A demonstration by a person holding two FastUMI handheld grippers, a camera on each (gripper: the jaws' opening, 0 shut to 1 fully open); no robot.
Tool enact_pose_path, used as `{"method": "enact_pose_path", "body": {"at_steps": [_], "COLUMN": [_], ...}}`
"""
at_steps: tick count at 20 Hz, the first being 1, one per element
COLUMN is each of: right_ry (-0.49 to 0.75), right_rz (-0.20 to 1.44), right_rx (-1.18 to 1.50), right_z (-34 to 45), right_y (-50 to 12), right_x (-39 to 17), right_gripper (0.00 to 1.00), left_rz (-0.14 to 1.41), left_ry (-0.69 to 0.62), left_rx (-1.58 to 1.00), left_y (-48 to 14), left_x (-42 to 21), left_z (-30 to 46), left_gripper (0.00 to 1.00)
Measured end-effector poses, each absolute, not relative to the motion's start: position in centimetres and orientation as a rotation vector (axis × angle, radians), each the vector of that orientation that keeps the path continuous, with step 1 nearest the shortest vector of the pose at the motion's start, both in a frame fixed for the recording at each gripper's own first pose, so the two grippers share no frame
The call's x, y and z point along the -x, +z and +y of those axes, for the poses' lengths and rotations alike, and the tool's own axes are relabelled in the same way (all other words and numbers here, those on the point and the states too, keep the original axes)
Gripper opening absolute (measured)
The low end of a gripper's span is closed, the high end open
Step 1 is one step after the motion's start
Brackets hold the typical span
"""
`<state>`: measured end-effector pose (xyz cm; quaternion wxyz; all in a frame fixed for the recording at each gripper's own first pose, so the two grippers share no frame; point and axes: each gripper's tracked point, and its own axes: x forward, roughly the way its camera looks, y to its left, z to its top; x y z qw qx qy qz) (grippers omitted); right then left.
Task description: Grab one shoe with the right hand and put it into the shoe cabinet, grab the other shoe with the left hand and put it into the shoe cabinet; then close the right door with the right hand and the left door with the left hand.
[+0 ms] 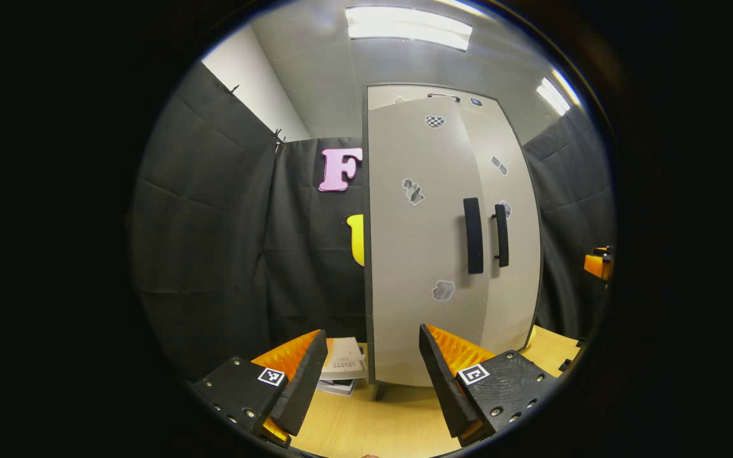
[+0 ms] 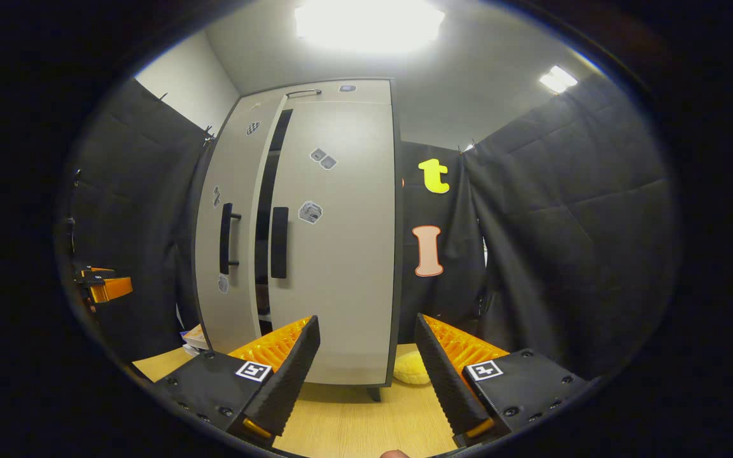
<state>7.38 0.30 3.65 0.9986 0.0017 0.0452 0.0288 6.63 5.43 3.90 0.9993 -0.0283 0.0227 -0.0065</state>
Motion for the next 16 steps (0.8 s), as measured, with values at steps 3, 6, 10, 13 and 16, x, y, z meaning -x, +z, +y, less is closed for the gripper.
{"method": "enact_pose_path", "body": {"at_steps": [3,6,10,13,16], "right_ry": [0.067,0.072,0.082,0.083,0.082], "right_rz": [0.077,0.062,0.057,0.051,0.043], "right_rx": [-0.007,-0.003,-0.003,-0.014,-0.014], "right_z": [0.5,0.6,0.7,0.6,0.7], "right_y": [3.8,3.9,4.0,4.1,4.2], "right_x": [-6.7,-6.2,-5.7,-5.7,-5.4], "right_gripper": [0.92,0.92,0.93,0.94,0.93], "left_rz": [0.059,0.058,0.051,0.046,0.048], "left_ry": [0.005,0.024,0.039,0.043,0.045], "left_rx": [0.06,0.052,0.046,0.052,0.038], "left_y": [3.1,2.8,2.8,2.9,2.8], "left_x": [-5.5,-5.0,-4.2,-4.0,-3.9], "left_z": [6.0,6.6,7.2,7.3,7.6], "left_gripper": [0.79,0.79,0.79,0.79,0.79]}}
